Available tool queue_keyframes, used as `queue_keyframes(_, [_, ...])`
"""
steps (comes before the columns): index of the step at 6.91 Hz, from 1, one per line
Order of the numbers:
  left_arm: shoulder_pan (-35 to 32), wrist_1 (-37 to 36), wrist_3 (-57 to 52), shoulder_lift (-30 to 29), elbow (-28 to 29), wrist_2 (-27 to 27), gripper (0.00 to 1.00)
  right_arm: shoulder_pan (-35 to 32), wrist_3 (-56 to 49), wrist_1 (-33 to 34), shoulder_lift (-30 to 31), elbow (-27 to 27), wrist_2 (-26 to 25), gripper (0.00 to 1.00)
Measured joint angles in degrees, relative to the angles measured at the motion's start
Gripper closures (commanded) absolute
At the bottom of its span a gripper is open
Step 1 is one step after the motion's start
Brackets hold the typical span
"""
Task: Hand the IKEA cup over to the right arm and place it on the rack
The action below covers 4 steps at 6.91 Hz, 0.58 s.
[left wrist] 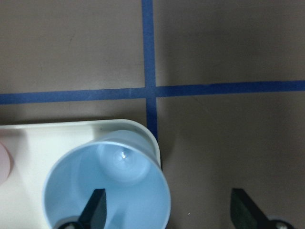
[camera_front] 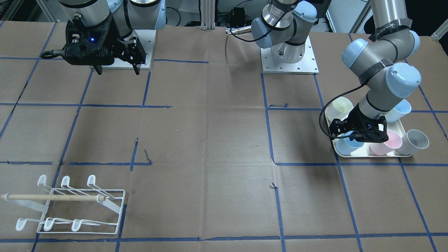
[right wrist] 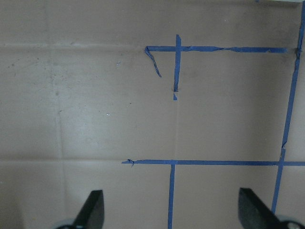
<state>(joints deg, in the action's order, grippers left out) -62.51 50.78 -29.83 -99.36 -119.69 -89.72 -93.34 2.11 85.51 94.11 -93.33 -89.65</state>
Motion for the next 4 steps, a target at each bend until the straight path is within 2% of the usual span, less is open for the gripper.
queue_keyframes(4, [0.35,0.57,0.04,1.09,0.73,-3.04,1.00,0.03,-0.01,0.01,-0.13,-0.12,0.00,0.00])
